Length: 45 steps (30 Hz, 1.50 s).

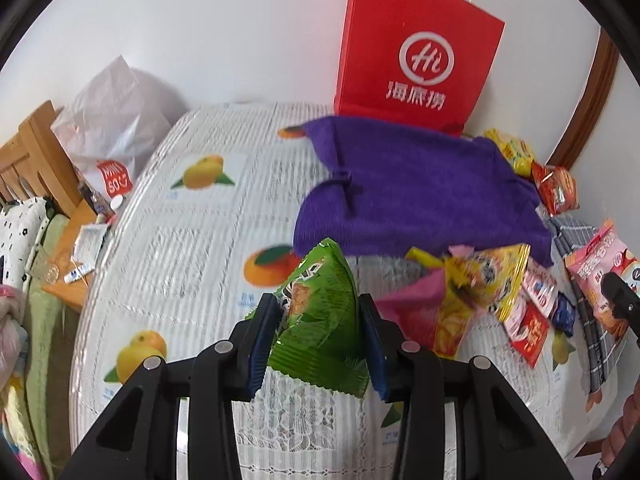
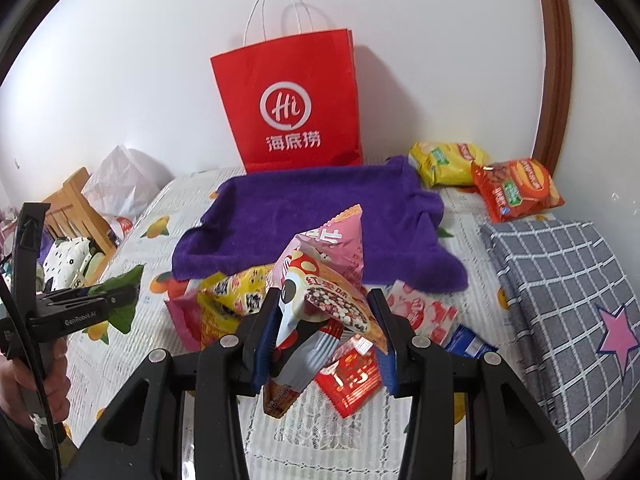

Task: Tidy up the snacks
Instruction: 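Carry the green bag onto the purple towel with the left gripper while the right carries the candy packet there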

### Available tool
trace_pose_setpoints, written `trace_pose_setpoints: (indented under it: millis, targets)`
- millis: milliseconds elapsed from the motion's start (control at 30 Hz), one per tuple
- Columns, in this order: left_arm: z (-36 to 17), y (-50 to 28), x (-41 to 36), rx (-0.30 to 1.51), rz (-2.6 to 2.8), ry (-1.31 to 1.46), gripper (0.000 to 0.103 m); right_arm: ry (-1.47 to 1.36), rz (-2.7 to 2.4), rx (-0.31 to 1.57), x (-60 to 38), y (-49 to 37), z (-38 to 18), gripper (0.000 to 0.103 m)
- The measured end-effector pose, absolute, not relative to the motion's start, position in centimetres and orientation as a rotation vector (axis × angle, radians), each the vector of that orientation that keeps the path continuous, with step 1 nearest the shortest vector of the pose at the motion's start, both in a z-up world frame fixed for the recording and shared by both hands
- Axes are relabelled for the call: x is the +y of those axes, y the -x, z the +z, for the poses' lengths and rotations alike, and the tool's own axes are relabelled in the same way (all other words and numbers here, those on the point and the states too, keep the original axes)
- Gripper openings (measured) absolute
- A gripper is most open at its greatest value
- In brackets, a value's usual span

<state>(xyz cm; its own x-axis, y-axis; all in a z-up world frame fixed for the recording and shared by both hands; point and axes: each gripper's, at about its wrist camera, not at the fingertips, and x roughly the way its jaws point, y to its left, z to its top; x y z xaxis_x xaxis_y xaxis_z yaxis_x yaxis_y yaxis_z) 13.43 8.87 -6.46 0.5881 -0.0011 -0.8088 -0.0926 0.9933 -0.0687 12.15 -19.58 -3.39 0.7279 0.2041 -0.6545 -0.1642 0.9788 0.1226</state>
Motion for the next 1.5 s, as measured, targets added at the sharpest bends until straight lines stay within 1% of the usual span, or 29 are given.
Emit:
trace_pose_setpoints:
  millis: [433,767,1033,1500]
  targets:
    - [-2.7,-16.6,7.3,0.882,0.039,0.092,0.039,-0.057,0.18,0.689,-20.6,-14.2,-0.8,0.043]
    - [-1.6,-19.9,5.8,0.868,0.02,0.083,0.038,-0.076,0.164,0.675,-21.6,-17.0,0.0,0.043]
    - [-1.8,-23.0,4.6,0.877,0.017,0.051,0.038,-0.095,0.151,0.669,-22.3,-20.0,-0.1,0.043]
    - [-4.1,-28.1,4.1,0.912,0.012,0.052,0.038,-0.113,0.143,0.73,-22.2,-25.4,-3.5,0.043]
